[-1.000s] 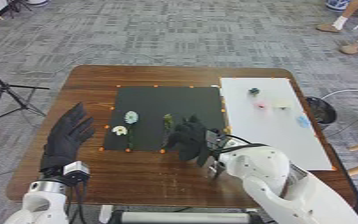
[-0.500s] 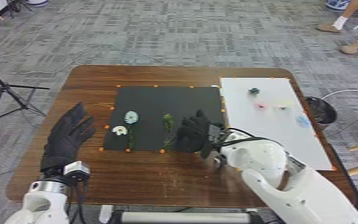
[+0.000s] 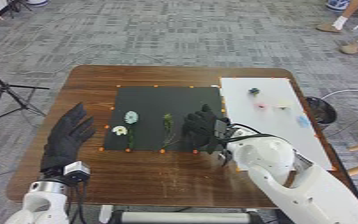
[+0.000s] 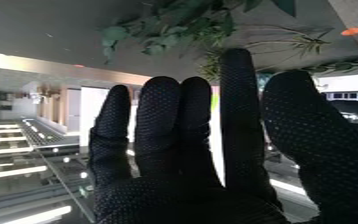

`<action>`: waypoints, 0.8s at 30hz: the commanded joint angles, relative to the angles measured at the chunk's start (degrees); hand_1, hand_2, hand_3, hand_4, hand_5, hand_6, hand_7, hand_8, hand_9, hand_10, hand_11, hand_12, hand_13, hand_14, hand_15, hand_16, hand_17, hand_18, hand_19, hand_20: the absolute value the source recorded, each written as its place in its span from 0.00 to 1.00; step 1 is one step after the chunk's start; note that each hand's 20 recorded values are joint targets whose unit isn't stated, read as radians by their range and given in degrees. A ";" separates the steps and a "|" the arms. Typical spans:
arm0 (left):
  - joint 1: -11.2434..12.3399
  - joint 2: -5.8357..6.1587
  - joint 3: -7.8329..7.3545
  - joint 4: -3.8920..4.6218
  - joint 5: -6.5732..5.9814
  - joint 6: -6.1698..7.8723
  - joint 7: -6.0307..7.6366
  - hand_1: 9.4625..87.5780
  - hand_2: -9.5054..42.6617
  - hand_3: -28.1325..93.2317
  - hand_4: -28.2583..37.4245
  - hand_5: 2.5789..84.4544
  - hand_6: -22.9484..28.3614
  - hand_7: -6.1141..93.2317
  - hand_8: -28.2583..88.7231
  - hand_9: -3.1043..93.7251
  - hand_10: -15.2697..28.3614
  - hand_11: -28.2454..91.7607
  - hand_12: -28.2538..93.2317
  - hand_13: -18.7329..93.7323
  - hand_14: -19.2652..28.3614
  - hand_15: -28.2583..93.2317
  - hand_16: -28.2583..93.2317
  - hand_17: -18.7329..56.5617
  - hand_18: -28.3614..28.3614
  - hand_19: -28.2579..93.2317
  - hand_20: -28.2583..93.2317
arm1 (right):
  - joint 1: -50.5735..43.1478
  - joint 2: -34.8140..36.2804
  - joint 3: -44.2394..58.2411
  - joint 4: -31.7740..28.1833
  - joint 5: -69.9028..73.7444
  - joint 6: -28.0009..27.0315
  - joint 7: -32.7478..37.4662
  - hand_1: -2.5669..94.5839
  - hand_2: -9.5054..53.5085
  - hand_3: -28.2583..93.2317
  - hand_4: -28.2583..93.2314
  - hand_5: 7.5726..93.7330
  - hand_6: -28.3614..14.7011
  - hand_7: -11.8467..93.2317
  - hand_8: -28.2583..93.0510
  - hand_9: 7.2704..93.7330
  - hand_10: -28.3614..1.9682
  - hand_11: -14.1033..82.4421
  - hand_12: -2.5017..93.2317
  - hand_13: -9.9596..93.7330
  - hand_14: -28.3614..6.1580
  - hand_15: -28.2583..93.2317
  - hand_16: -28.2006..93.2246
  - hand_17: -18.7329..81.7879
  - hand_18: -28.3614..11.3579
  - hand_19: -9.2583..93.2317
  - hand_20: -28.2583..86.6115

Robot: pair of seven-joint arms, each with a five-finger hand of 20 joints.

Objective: Arrange flowers

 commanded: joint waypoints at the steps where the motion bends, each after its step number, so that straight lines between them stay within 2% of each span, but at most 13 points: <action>1: 0.82 -0.26 -0.07 -0.51 0.16 -0.41 0.06 0.17 0.07 0.77 0.00 0.28 0.48 0.26 0.15 0.26 0.58 0.33 0.40 0.33 0.68 0.38 0.29 0.09 0.87 0.59 0.30 | 0.25 0.87 -0.10 -0.65 -0.32 0.81 -1.24 0.27 0.21 1.00 0.12 0.55 0.74 0.38 0.10 0.30 0.42 0.83 0.58 0.41 0.38 0.92 0.55 0.23 0.17 0.74 0.68; 15: 0.03 -0.01 0.20 -0.15 0.25 -0.66 0.17 0.17 0.07 0.77 0.00 0.28 0.48 0.26 0.15 0.26 0.58 0.33 0.40 0.33 0.68 0.38 0.29 0.09 0.87 0.59 0.30 | 0.11 0.96 -1.37 0.55 -2.14 -0.18 -2.04 0.27 0.21 1.00 0.11 0.55 0.74 0.38 0.09 0.30 0.42 0.83 0.58 0.41 0.38 0.92 0.55 0.23 0.16 0.74 0.68; 24: -0.10 0.02 0.21 -0.26 0.38 -0.84 0.16 0.17 0.07 0.77 0.00 0.28 0.48 0.26 0.15 0.26 0.58 0.33 0.40 0.33 0.68 0.37 0.29 0.09 0.87 0.59 0.30 | 1.69 1.04 -3.54 2.33 -6.34 0.00 -0.39 0.27 0.21 1.00 0.12 0.56 0.71 0.36 0.10 0.30 0.41 0.83 0.58 0.41 0.37 0.92 0.55 0.22 0.16 0.74 0.68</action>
